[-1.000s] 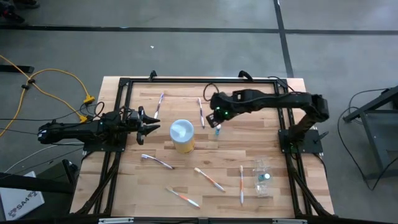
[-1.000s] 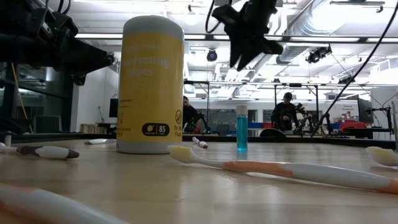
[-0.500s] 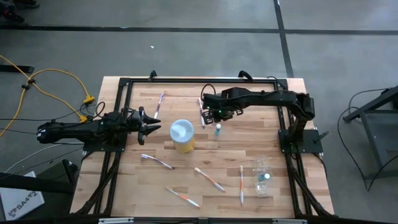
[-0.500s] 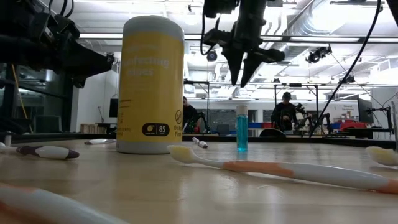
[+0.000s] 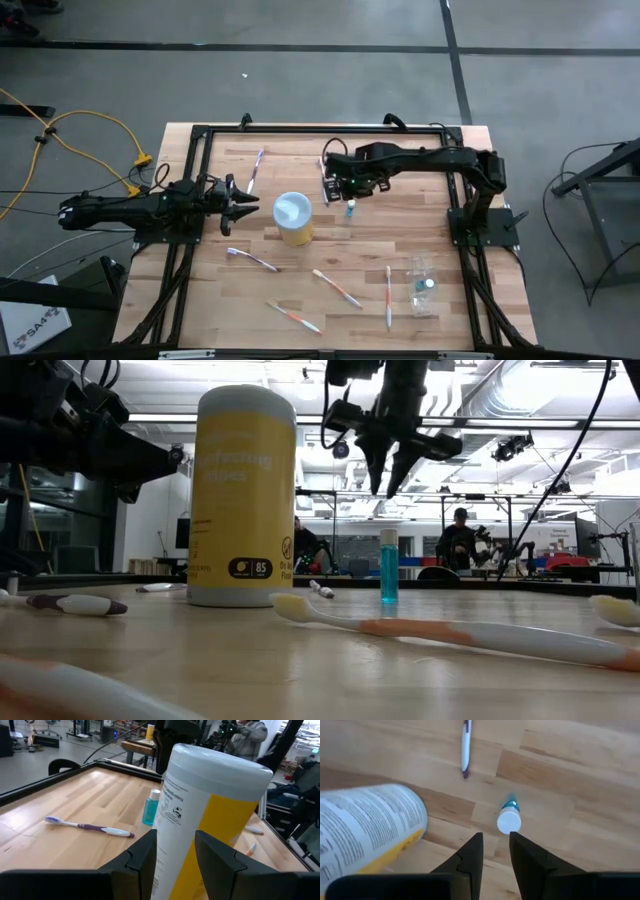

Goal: Pick & Place toothbrushing station
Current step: Put the blue mouthwash in the middle section of the transparent organizer

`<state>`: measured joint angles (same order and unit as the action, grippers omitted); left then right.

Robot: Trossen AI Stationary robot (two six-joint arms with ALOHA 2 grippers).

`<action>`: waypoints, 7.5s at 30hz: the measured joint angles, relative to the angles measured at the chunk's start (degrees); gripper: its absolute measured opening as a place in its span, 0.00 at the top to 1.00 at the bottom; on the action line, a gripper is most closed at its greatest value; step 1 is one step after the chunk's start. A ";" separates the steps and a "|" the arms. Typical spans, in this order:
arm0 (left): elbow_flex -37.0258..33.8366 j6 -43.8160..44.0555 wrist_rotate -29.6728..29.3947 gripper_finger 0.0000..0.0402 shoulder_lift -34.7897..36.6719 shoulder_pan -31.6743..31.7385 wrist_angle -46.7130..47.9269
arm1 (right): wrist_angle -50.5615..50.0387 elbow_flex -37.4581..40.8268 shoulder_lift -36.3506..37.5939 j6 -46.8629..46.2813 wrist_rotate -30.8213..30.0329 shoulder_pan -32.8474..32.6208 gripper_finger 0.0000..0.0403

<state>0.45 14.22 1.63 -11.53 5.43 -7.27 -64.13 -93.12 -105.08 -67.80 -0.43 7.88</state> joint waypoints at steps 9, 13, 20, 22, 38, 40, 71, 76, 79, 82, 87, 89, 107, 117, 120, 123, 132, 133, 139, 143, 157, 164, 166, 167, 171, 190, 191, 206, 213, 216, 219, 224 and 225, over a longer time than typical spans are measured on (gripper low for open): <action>0.00 -0.02 0.02 0.68 0.02 0.02 -0.09 | 0.94 0.00 0.00 -1.39 0.62 -0.46 0.78; 0.00 -0.03 0.02 0.68 0.02 0.02 -1.09 | 1.39 0.00 0.00 2.09 0.28 -0.35 0.78; 0.00 -0.02 0.02 0.68 0.04 0.02 -4.24 | 3.70 0.00 0.00 7.76 2.16 0.33 0.78; 0.00 0.48 0.04 0.68 0.04 0.02 -4.59 | 3.56 0.00 0.00 5.74 2.22 0.74 0.78; 0.00 0.72 0.04 0.68 0.03 0.02 -4.42 | 1.79 0.04 -0.20 -4.30 -1.01 2.32 0.82; 0.00 0.81 0.04 0.68 0.04 0.02 -4.42 | 1.85 0.04 -0.20 -4.60 0.18 2.34 0.86; 0.00 0.83 1.31 0.68 0.04 0.02 -4.39 | 0.01 0.04 -0.24 -6.94 -2.76 0.33 0.65; 0.00 0.83 1.31 0.68 0.04 0.02 -4.39 | -0.17 0.04 -0.24 -7.68 -4.30 -0.42 0.64; 0.00 0.83 1.33 0.68 0.03 0.02 -4.39 | -1.09 0.04 -0.24 -8.81 -4.98 -1.22 0.64; 0.00 0.83 1.34 0.68 0.04 0.02 -4.39 | -2.35 0.07 -0.24 -9.04 -5.18 -1.98 0.64; 0.00 0.83 1.44 0.68 0.04 0.02 -4.39 | -2.16 0.07 -0.24 -9.19 -6.29 -3.04 0.64; 0.00 1.02 1.49 0.68 0.04 0.02 -4.39 | -1.76 0.07 -0.26 -9.19 -6.29 -3.34 0.64; 0.00 2.99 3.41 0.68 -0.11 0.02 -4.60 | -2.57 0.10 -6.62 -7.85 -16.10 -5.97 0.64; 0.00 2.99 3.96 0.68 -0.11 0.02 -4.77 | -1.16 0.11 -7.19 -7.52 -16.00 -5.92 0.63; -0.02 2.99 3.96 0.68 -0.11 0.02 -4.79 | -1.15 0.11 -7.19 -7.46 -15.75 -5.90 0.63; 0.00 2.99 3.96 0.68 -0.11 0.02 -4.77 | -1.17 0.11 -7.19 -7.37 -14.56 -5.90 0.63; 0.00 2.98 3.96 0.68 -0.11 0.02 -4.79 | -1.00 0.11 -7.19 -6.41 -14.43 -5.90 0.63; -0.02 2.99 3.98 0.68 -0.11 0.00 -4.79 | -1.00 0.11 -7.19 -6.33 -14.40 -5.86 0.63; 0.00 2.97 3.96 0.68 -0.11 0.02 -4.78 | -1.01 0.11 -7.19 -5.92 -14.43 -5.85 0.63; 0.00 2.97 3.96 0.68 -0.11 0.02 -4.76 | -1.02 0.11 -7.19 -5.54 -14.39 -5.38 0.63; 0.00 2.96 3.96 0.68 -0.11 0.02 -4.76 | -1.04 0.11 -7.15 -3.38 -12.11 -3.75 0.64; -0.01 2.97 3.96 0.68 -0.11 0.02 -4.78 | -1.02 0.11 -7.13 -2.42 -10.32 -3.19 0.64; 0.00 2.95 3.96 0.68 -0.11 0.00 -4.79 | -1.02 0.11 -7.13 -2.24 -10.52 -3.19 0.64; 0.00 2.95 3.96 0.68 -0.11 0.02 -4.77 | -1.02 0.11 -7.13 -2.15 -10.53 -3.19 0.64; 0.00 2.95 3.96 0.68 -0.11 0.02 -4.77 | -1.00 0.11 -7.13 -1.34 -10.53 -3.21 0.64; 0.00 2.95 3.96 0.68 -0.11 0.02 -4.76 | -1.63 0.11 -7.10 -2.59 -12.48 -3.21 0.64; 0.00 2.95 3.96 0.68 -0.11 0.02 -4.76 | -1.61 0.11 -7.10 -2.59 -12.50 -3.21 0.64; 0.00 2.95 3.93 0.68 -0.10 0.01 -4.79 | 0.34 0.11 -7.10 -2.44 -9.58 -3.28 0.64; 0.00 2.95 3.93 0.68 -0.09 0.02 -4.79 | 0.77 0.11 -7.10 -2.44 -9.99 -3.28 0.64; 0.00 2.95 3.93 0.68 -0.09 0.02 -4.79 | 0.70 0.11 -7.10 -2.35 -10.09 -3.28 0.64; 0.00 2.95 3.93 0.68 -0.10 0.02 -4.79 | 0.50 0.11 -7.10 -0.60 -10.17 -3.24 0.64; 0.00 2.95 3.93 0.68 -0.09 0.02 -4.79 | 0.38 0.11 -7.10 -1.25 -13.10 -3.21 0.64; 0.00 2.95 3.93 0.68 -0.11 0.02 -4.81 | 0.31 0.11 -7.10 -1.39 -13.14 -3.21 0.64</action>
<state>0.45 17.17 5.56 -11.64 5.45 -12.08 -63.82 -93.01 -112.18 -69.19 -13.56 4.67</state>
